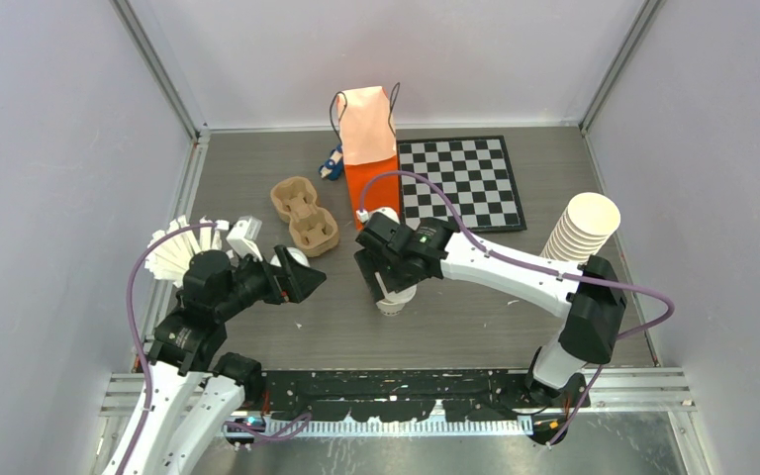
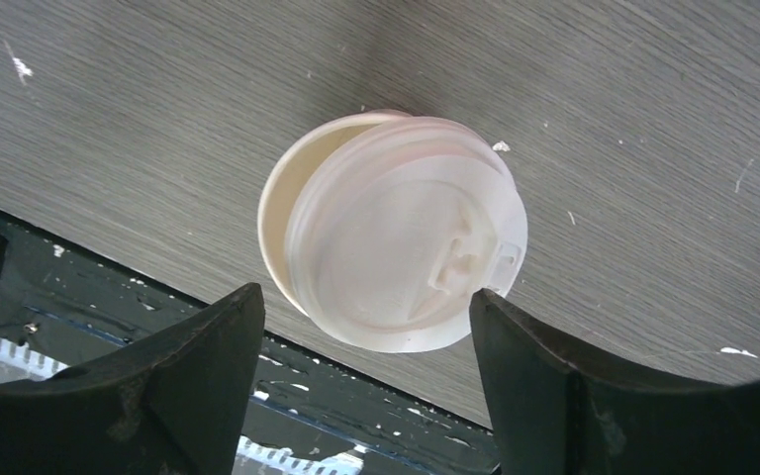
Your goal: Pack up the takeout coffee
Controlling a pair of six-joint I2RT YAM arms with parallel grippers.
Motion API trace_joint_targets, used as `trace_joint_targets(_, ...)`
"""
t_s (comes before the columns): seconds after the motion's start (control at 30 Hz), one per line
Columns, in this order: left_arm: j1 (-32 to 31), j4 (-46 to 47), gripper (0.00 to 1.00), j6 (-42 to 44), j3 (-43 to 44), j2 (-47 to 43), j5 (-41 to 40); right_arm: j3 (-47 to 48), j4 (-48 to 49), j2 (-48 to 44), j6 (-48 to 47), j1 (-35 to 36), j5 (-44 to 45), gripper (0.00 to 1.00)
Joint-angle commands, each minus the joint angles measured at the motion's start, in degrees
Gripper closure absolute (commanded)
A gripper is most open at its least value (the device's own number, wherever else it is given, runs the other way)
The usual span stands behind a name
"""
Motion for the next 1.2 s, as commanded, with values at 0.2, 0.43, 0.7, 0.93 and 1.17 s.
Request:
trace_joint_targets(0.2,0.16,1.42,0.10,0.03,-0.25,0.97,1.44,-0.89,6.51,-3.06,-0.56,-0.09,-6.08,0.30)
trace_joint_targets(0.43,0.16,2.73,0.14,-0.36,-0.48,3.85,3.66,-0.64,7.31,-2.92,-0.65,-0.12,-7.93,0.34)
trace_joint_targets(0.7,0.15,6.45,0.18,-2.61,-1.76,7.07,5.84,-1.88,9.71,-3.48,-1.24,-0.12,-10.99,0.37)
trace_joint_targets(0.93,0.16,8.96,0.22,-4.45,-2.76,9.81,7.53,-3.21,12.64,-3.84,-2.02,-0.11,-13.30,0.37)
trace_joint_targets(1.17,0.16,9.64,0.23,-4.05,-3.37,10.12,7.10,-2.36,12.43,-5.51,-2.81,-0.07,-12.09,0.37)
